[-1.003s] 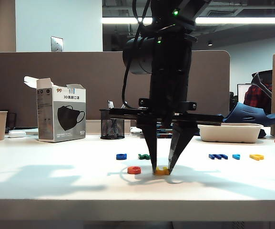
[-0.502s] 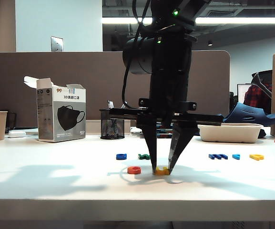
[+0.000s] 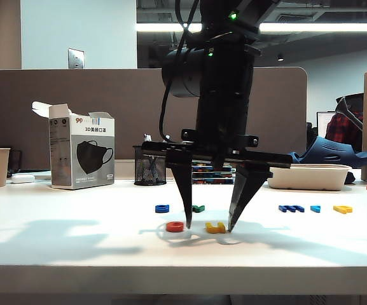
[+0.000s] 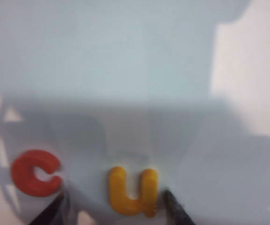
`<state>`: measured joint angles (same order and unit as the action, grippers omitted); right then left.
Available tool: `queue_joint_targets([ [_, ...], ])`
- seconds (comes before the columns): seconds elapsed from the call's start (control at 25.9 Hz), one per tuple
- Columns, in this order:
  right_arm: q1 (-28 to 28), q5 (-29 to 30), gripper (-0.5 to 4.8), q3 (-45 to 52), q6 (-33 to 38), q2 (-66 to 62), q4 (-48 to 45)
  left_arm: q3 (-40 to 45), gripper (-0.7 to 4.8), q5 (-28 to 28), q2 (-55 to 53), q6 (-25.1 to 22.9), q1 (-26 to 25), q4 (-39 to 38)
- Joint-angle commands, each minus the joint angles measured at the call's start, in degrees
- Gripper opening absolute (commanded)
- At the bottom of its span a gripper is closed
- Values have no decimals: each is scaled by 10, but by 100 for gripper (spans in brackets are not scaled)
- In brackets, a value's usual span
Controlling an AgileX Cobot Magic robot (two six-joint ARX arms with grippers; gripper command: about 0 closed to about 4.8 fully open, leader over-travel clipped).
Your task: Select the appropriate letters from the row of letter magnets placed on the table to arrange into the word "cup".
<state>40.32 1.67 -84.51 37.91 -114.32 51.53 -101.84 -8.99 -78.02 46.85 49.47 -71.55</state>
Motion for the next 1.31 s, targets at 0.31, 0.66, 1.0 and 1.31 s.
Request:
queue_joint_targets([
  [0.31, -6, -3, 243, 4, 0, -7, 12, -2, -5, 0, 2, 1, 0, 5],
  [0.66, -13, -3, 243, 3, -6, -6, 11, -2, -5, 0, 2, 1, 0, 5],
  [1.0, -18, -5, 243, -43, -24, -6, 40, -2, -5, 0, 2, 1, 0, 5],
  [1.31, -22, -7, 242, -99, -52, -3, 61, -2, -5, 0, 2, 1, 0, 5],
])
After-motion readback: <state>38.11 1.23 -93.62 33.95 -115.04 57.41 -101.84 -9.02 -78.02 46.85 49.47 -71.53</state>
